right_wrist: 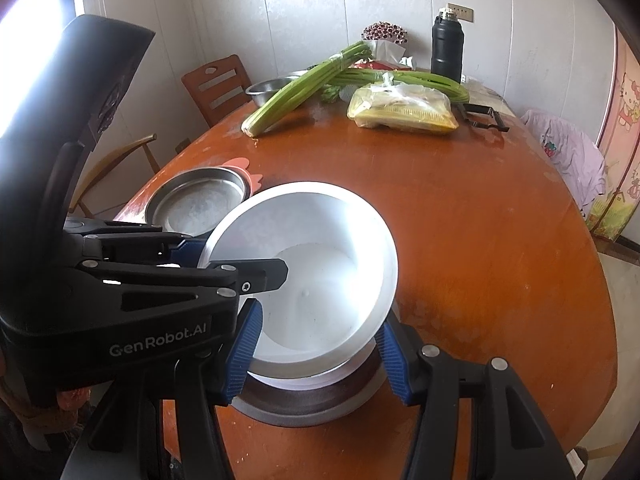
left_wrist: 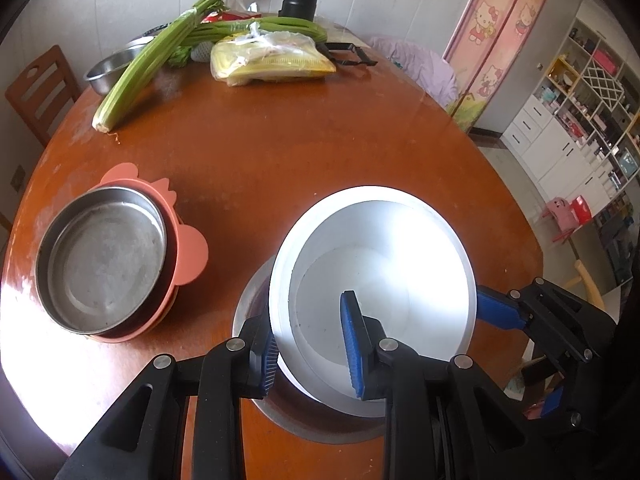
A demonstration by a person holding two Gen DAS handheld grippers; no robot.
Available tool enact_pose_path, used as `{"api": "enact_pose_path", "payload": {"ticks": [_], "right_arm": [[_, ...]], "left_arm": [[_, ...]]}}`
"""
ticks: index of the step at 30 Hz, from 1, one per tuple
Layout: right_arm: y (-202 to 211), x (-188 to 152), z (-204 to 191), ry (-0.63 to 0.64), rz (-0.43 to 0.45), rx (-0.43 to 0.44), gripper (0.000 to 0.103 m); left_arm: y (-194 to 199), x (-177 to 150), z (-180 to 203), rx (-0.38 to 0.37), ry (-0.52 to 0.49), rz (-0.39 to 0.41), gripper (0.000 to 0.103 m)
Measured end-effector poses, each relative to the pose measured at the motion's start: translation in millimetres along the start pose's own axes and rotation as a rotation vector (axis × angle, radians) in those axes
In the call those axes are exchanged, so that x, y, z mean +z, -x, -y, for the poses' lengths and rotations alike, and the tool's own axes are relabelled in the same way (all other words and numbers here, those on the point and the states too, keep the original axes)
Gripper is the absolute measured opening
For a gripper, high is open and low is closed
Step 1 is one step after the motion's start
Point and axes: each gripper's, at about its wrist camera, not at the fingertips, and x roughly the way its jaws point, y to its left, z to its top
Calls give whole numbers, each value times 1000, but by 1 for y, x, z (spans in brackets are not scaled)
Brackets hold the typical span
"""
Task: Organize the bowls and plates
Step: 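Carry the white bowl over the deep steel bowl and lower it in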
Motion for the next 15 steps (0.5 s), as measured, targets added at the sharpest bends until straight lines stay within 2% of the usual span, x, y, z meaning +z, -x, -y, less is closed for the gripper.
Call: {"api": "enact_pose_path", "payload": {"ticks": [15], "right_arm": [[-11, -4, -1, 2, -39, 6, 57]], "left_arm": [[-9, -5, -1, 24, -19, -12, 29]]}}
